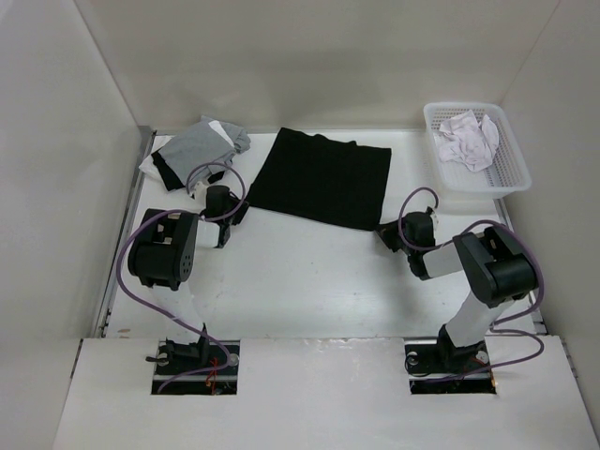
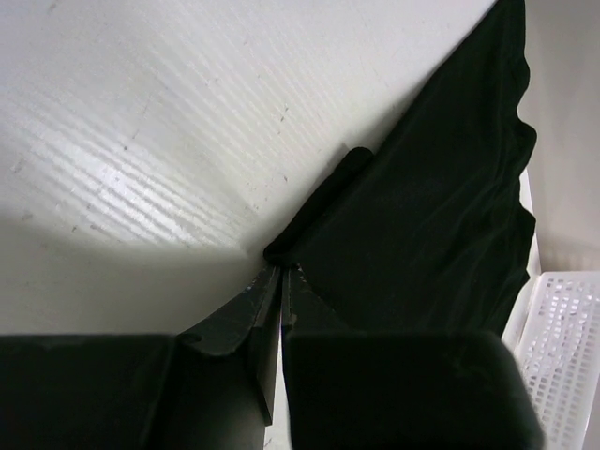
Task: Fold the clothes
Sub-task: Fold the tank top
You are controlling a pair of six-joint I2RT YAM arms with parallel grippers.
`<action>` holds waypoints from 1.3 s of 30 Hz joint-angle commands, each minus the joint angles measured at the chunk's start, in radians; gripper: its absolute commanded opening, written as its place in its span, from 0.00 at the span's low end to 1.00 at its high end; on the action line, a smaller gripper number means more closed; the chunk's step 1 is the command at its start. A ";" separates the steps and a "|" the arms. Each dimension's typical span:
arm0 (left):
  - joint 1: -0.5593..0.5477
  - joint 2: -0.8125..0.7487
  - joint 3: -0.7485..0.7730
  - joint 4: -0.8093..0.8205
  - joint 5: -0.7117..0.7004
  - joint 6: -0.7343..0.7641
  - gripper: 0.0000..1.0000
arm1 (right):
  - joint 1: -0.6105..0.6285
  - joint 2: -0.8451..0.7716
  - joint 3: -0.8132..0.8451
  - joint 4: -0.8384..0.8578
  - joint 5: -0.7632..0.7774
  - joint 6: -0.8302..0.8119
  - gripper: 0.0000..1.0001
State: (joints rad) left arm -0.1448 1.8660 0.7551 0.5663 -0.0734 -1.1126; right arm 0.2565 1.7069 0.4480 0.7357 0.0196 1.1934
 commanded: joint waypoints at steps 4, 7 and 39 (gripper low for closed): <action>-0.008 -0.238 -0.089 0.018 0.037 -0.004 0.00 | 0.040 -0.296 -0.078 -0.085 0.014 -0.078 0.00; -0.019 -0.497 -0.160 -0.037 0.041 0.002 0.00 | 0.092 -0.679 -0.086 -0.398 0.029 -0.199 0.00; 0.004 -0.243 0.240 -0.276 0.038 0.129 0.02 | -0.047 -0.215 0.580 -0.630 -0.214 -0.480 0.00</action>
State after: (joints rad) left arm -0.1444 1.5963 0.8547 0.1318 -0.0658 -0.9600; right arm 0.2398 1.4651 0.9192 -0.0578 -0.0975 0.6983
